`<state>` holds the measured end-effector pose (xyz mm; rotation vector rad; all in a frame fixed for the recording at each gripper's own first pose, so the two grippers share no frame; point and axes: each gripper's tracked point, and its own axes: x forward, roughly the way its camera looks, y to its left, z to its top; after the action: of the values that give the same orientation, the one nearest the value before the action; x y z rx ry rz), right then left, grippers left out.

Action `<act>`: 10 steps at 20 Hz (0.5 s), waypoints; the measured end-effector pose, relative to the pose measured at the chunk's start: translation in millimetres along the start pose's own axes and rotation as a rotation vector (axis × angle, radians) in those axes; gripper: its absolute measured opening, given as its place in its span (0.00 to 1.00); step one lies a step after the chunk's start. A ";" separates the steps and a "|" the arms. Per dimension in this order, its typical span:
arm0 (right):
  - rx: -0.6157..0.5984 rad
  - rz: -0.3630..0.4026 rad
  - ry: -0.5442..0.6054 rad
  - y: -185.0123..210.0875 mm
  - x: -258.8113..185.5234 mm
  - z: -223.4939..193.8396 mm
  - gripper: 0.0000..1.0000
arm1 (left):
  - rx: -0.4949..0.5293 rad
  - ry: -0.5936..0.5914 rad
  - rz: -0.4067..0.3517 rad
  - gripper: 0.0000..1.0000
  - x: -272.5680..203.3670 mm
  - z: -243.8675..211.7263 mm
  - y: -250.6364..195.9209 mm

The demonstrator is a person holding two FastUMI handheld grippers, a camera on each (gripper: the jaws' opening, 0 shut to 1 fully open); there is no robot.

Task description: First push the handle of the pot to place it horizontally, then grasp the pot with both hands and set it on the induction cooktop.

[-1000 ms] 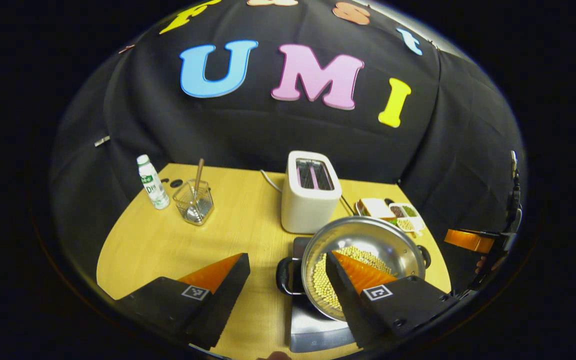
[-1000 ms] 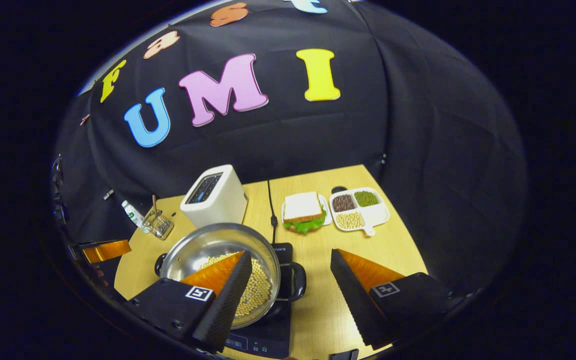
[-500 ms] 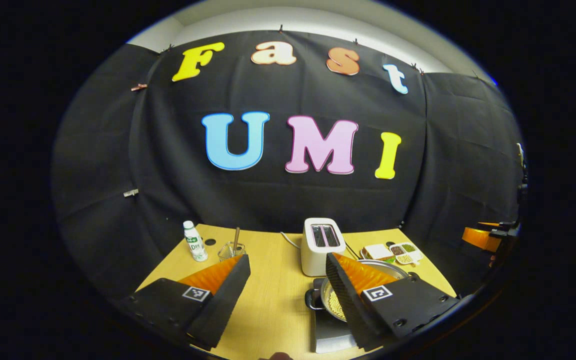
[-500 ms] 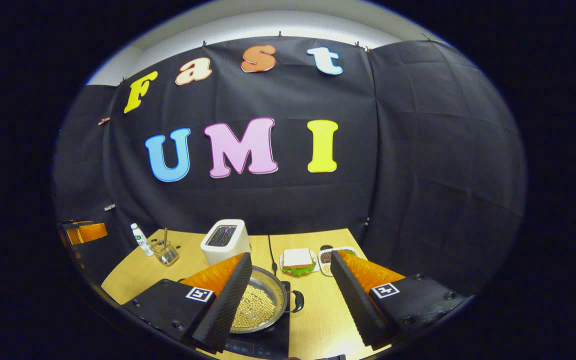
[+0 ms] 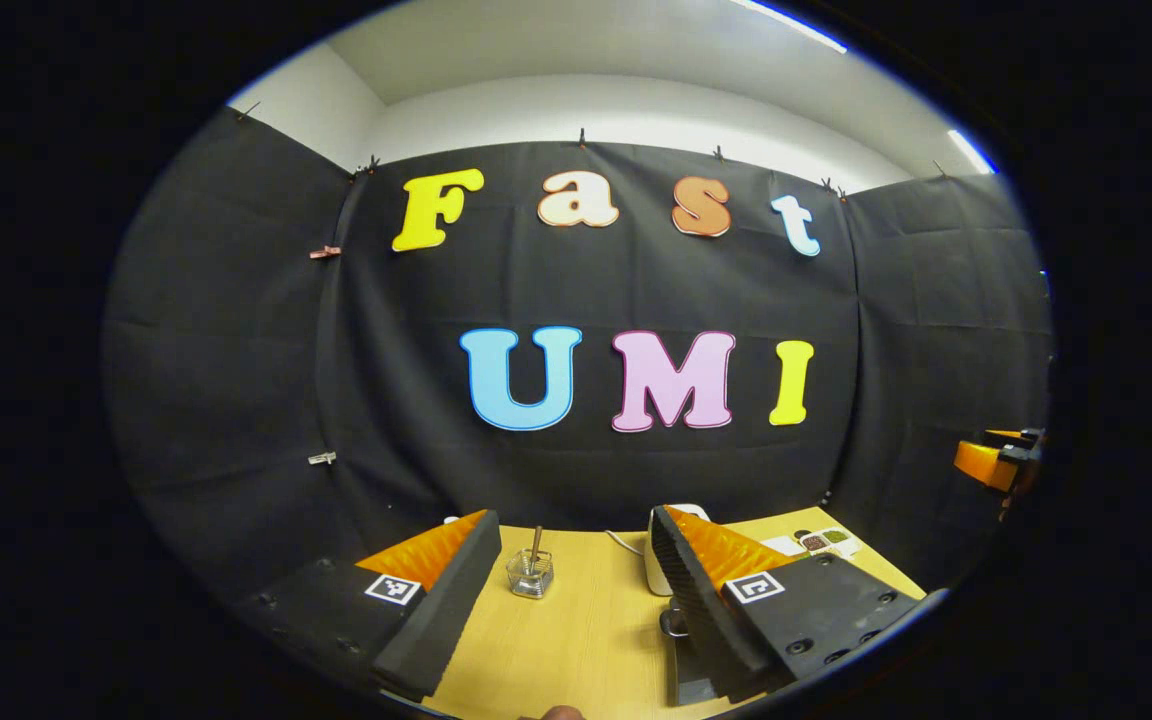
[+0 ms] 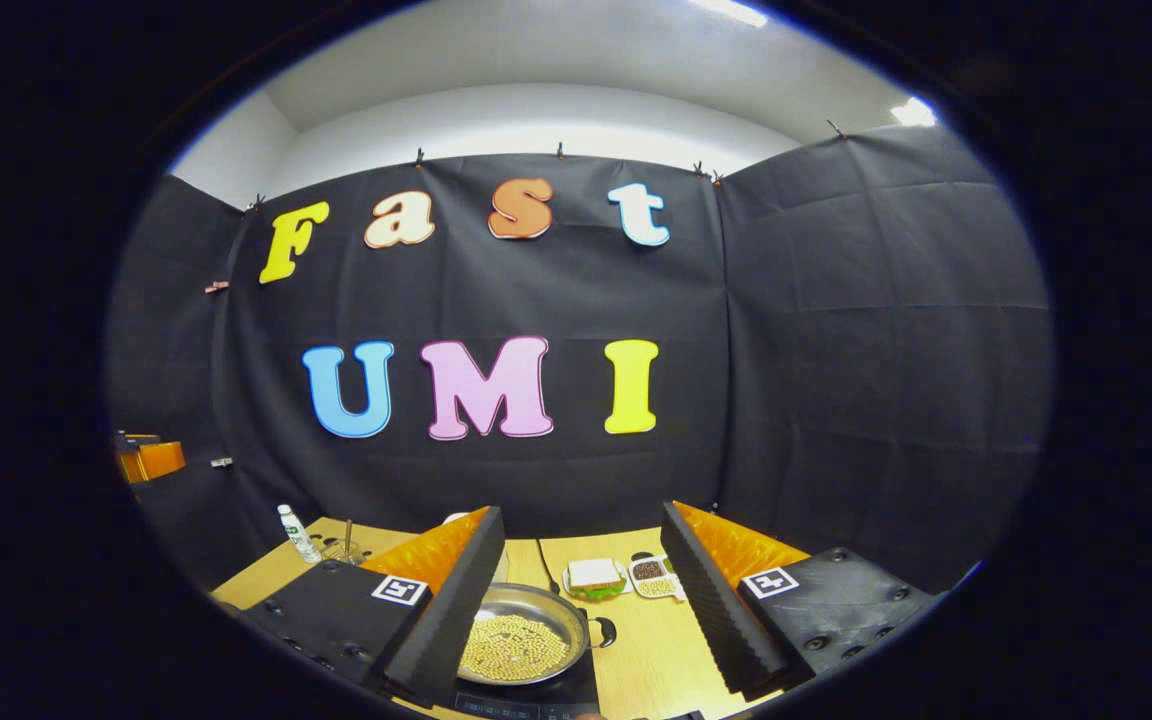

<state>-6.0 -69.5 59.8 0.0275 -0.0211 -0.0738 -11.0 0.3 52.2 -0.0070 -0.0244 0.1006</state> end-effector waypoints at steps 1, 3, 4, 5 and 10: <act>-0.003 -0.012 -0.021 -0.4 -8.4 3.2 0.98 | 0.005 -0.010 0.001 0.95 -10.4 0.9 3.4; -0.031 -0.038 -0.055 -2.5 -26.0 4.6 0.98 | -0.011 -0.016 0.001 0.95 -29.3 -3.4 6.1; -0.050 -0.051 -0.064 -3.0 -33.3 2.7 0.98 | -0.017 -0.013 -0.002 0.95 -34.3 -7.5 6.5; -0.068 -0.058 -0.072 -2.4 -41.2 1.1 0.98 | -0.025 -0.015 -0.002 0.95 -38.8 -10.7 9.4; -0.083 -0.064 -0.022 2.0 -62.7 -20.6 0.98 | -0.050 -0.012 -0.003 0.95 -48.2 -26.2 18.5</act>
<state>-67.9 -62.3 38.0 -0.0556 -0.0390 -0.1386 -60.1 13.7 24.7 -0.0562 -0.0386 0.0973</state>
